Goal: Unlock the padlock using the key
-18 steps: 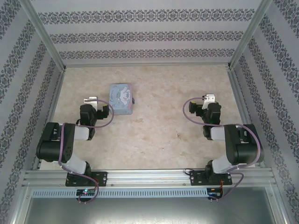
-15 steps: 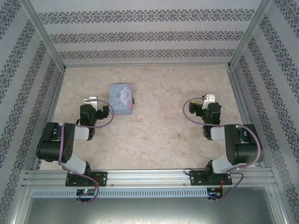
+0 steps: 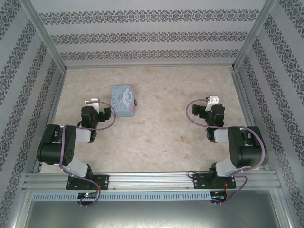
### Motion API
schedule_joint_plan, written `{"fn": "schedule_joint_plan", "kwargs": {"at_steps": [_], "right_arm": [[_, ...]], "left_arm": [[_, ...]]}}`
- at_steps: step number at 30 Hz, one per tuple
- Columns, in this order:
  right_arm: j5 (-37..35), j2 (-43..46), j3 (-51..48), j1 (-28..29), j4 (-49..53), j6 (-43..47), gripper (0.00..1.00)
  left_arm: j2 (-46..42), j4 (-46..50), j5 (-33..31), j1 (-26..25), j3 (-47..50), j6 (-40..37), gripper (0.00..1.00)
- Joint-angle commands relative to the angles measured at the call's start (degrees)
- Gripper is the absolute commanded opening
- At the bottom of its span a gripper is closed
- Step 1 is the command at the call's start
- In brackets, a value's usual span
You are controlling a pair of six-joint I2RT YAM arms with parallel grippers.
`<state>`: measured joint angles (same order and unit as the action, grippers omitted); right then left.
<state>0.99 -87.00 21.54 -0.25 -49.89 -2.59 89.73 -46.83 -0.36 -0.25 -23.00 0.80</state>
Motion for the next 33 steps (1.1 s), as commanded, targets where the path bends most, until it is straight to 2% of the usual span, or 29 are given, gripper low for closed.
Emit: {"fn": "schedule_joint_plan", "kwargs": {"at_steps": [1, 4, 6, 10, 12, 15, 18, 20, 22, 26, 33], "right_arm": [[1.25, 0.54, 1.03, -0.27, -0.39, 0.46, 0.98], [0.95, 0.70, 0.62, -0.28, -0.94, 0.40, 0.98], [-2.19, 3.04, 0.84, -0.32, 0.18, -1.08, 0.98], [-5.62, 12.82, 5.88, -0.48, 19.26, -3.94, 0.98], [-4.94, 15.60, 8.51, -1.32, 25.40, -9.46, 0.98], [-6.43, 17.15, 14.27, -2.11, 38.02, -19.48, 0.98], [-2.39, 15.23, 19.63, -2.50, 46.57, -21.43, 0.98], [1.35, 14.18, 20.75, -2.14, 48.87, -21.56, 0.98], [7.24, 14.05, 19.79, -1.28, 48.36, -21.10, 0.98], [15.17, 13.57, 19.35, 2.75, 49.88, -23.65, 0.98], [14.56, 14.98, 18.57, 13.08, 52.43, -31.69, 0.96]], "left_arm": [[-0.26, -0.41, 1.22, 0.25, -0.90, -0.45, 0.99], [-0.27, -0.09, 2.86, 0.56, -1.08, -0.80, 0.99], [-1.21, 0.31, 2.01, 0.50, -0.81, -0.59, 0.99], [-6.79, 11.81, -3.00, 0.56, -4.06, 1.82, 0.99], [-8.28, 18.99, -4.55, 0.78, -7.13, 3.61, 0.99], [-9.84, 25.48, -6.12, 0.78, -9.61, 5.65, 0.99], [-10.72, 34.77, -6.09, 1.42, -14.92, 10.06, 0.99], [-9.49, 43.82, -3.51, 2.15, -21.00, 13.89, 0.99], [-6.66, 50.56, 2.11, 2.54, -27.63, 16.06, 1.00], [-0.21, 55.85, 12.18, 2.54, -37.18, 18.88, 1.00], [11.40, 62.92, 17.66, 2.54, -50.41, 24.72, 1.00]]}}
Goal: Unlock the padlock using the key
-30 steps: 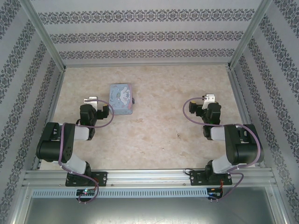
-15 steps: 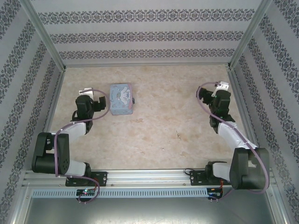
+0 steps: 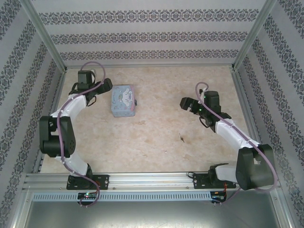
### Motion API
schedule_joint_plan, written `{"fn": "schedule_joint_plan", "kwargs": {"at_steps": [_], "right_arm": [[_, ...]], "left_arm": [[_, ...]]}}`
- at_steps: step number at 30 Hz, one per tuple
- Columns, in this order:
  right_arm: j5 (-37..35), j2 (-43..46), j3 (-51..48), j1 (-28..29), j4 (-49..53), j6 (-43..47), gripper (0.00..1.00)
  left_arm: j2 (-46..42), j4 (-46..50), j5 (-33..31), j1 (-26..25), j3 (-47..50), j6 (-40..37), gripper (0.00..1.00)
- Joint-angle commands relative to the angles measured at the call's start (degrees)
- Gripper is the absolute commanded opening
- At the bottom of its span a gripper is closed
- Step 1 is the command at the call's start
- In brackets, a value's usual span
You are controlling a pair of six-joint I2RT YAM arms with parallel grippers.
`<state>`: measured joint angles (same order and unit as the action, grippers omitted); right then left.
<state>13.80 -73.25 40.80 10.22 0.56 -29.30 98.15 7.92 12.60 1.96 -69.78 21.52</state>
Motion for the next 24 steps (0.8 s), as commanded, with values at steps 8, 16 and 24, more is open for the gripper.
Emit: {"fn": "schedule_joint_plan", "kwargs": {"at_steps": [8, 16, 24], "right_arm": [[-1.34, 1.49, -1.06, 11.47, 1.60, -7.60, 0.96], [-3.55, 1.53, -3.07, 15.45, 1.78, -8.05, 0.96], [-5.88, 0.97, -3.44, 18.25, 2.78, -7.53, 0.97]], "left_arm": [[10.25, 6.12, 14.77, -1.43, -8.39, 8.03, 0.96], [18.31, 7.93, 17.53, -9.58, -19.75, 7.92, 0.97], [21.93, 14.51, 29.05, -19.46, -28.37, 2.36, 0.97]]}}
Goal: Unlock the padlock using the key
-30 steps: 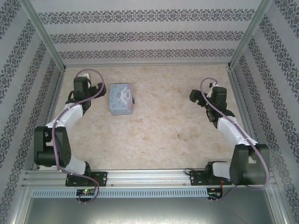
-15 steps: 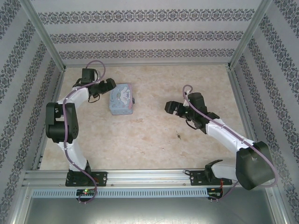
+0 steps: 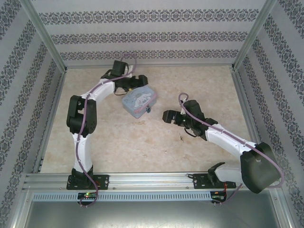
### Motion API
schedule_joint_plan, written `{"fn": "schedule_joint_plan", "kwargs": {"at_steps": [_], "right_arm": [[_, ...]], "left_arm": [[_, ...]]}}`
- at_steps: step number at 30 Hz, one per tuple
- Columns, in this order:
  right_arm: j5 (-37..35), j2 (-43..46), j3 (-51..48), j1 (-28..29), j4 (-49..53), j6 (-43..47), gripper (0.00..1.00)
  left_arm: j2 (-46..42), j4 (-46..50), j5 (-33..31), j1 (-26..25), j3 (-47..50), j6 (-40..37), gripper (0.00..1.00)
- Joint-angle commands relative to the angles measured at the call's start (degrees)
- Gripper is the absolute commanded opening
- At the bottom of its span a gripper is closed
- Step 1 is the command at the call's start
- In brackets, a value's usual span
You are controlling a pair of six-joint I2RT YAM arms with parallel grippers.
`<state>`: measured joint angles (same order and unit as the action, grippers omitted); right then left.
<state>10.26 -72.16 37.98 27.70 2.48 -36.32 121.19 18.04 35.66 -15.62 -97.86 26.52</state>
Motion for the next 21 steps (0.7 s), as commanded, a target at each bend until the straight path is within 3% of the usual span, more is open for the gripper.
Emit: {"fn": "schedule_joint_plan", "kwargs": {"at_steps": [1, 7, 13, 16, 21], "right_arm": [[-2.69, -0.40, -0.35, 0.69, 1.00, -0.45, 0.97], [-3.39, -3.41, 4.07, -0.15, 3.12, 1.31, 0.97], [-2.43, -10.65, 12.81, -2.18, 5.21, 2.95, 0.97], [0.17, -15.87, 18.28, -3.58, 5.72, 3.54, 0.97], [4.44, -23.60, 26.62, -5.56, 5.85, 3.00, 0.97]], "left_arm": [[-2.83, 2.34, 5.63, -1.92, 2.22, -1.81, 0.97], [-17.86, -9.08, -3.86, -0.10, 19.25, 4.32, 1.00], [-28.80, -8.86, -12.00, 0.41, 29.83, 5.44, 1.00], [-31.67, -9.58, -15.35, 0.50, 34.56, 7.44, 1.00], [-32.31, -14.50, -15.15, 0.55, 40.54, 12.27, 1.00]]}}
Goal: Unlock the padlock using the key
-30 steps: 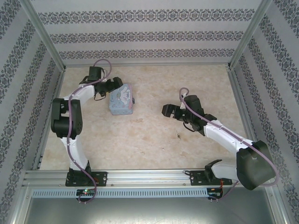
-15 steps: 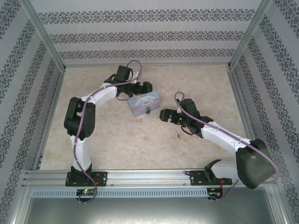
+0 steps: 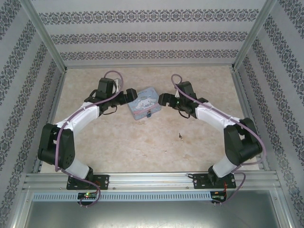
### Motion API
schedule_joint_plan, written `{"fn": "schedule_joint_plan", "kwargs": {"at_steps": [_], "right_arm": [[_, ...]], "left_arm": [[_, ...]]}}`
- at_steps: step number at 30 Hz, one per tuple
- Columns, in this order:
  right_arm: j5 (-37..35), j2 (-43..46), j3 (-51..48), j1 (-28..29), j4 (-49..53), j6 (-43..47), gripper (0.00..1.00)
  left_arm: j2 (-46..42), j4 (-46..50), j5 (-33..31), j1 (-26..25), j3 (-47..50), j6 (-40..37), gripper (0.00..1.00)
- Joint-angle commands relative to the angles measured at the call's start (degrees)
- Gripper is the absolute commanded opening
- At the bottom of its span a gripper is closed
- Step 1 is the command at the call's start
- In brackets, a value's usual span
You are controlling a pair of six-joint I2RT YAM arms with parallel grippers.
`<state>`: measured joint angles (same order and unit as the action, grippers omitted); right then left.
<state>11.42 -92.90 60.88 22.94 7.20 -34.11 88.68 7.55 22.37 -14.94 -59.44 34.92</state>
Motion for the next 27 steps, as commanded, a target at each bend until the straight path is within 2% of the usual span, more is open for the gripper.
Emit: {"fn": "schedule_joint_plan", "kwargs": {"at_steps": [1, 11, 17, 27], "right_arm": [[4.04, -4.30, 5.22, -1.15, 1.14, 0.41, 0.97], [10.82, -13.80, 11.45, -1.15, -1.88, -4.30, 0.95], [13.41, -15.46, 11.01, -0.10, -5.27, -6.14, 0.95], [15.91, -15.25, 9.40, 2.89, -6.37, -5.19, 0.92]], "left_arm": [[0.62, -5.03, -1.52, -0.05, 2.71, 4.93, 1.00], [8.45, -10.71, 1.44, -0.17, -0.52, 10.93, 1.00], [13.80, -8.90, 2.96, -0.26, -6.34, 11.40, 1.00], [16.93, -6.44, 4.28, -0.19, -10.90, 10.36, 1.00]]}}
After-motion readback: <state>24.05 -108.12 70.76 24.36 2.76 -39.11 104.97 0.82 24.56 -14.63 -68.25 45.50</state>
